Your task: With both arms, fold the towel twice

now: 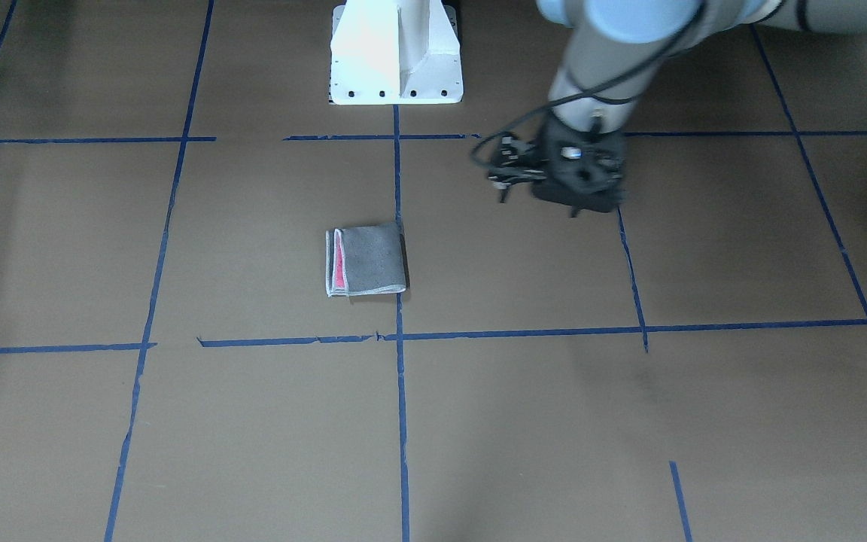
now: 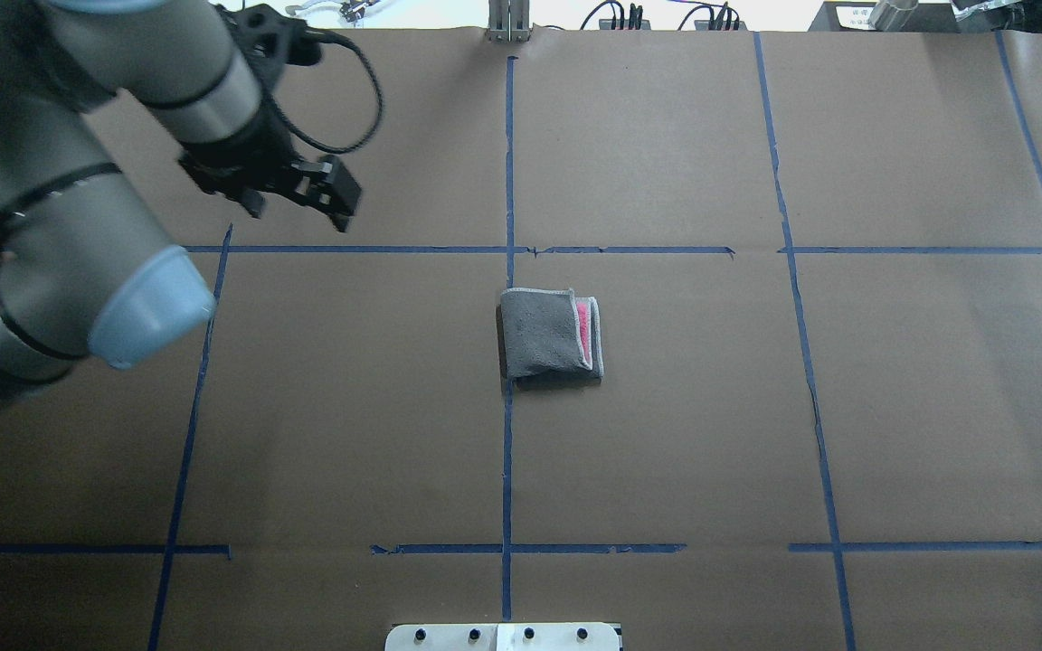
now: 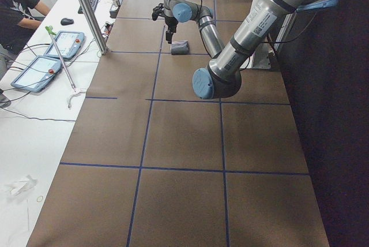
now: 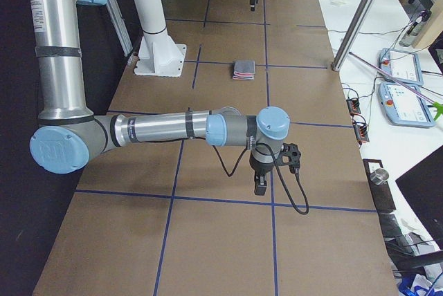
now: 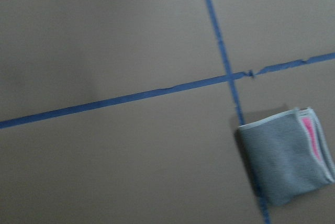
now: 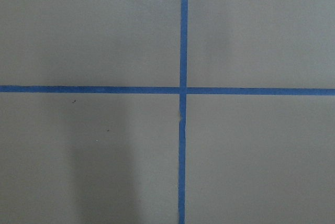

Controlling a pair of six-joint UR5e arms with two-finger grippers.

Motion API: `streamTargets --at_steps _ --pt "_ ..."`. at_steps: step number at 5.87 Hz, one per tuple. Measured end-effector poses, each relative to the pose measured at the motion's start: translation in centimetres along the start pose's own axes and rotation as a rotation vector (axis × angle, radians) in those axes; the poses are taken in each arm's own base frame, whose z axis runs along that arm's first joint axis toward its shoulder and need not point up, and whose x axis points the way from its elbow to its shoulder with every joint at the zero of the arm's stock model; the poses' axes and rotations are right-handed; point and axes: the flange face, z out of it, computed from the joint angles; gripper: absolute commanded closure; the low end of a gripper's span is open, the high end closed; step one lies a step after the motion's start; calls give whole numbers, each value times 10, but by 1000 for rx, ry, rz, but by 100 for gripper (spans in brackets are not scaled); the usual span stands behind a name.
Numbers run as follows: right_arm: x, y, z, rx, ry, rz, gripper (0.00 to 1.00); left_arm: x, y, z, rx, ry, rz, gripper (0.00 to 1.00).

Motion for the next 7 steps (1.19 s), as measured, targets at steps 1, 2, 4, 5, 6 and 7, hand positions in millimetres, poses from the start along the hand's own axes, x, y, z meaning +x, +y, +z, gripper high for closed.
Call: streamTargets --at_steps 1,2,4,5,6,7 --pt "-7 1 -6 -4 1 -1 0 -86 -1 -23 -19 -39 3 0" --pt "-8 3 -6 -8 2 1 0 -175 1 -36 -39 -67 -5 0" --pt "-5 7 0 -21 21 4 0 -344 10 -20 -131 -66 -27 0" --pt "-2 9 6 -33 38 6 0 -417 14 -9 -159 -60 -35 0" --pt "1 9 14 -50 46 11 0 -482 22 4 -166 -55 -39 0" --pt "3 9 21 -63 49 15 0 -537 37 19 -167 -50 -44 0"
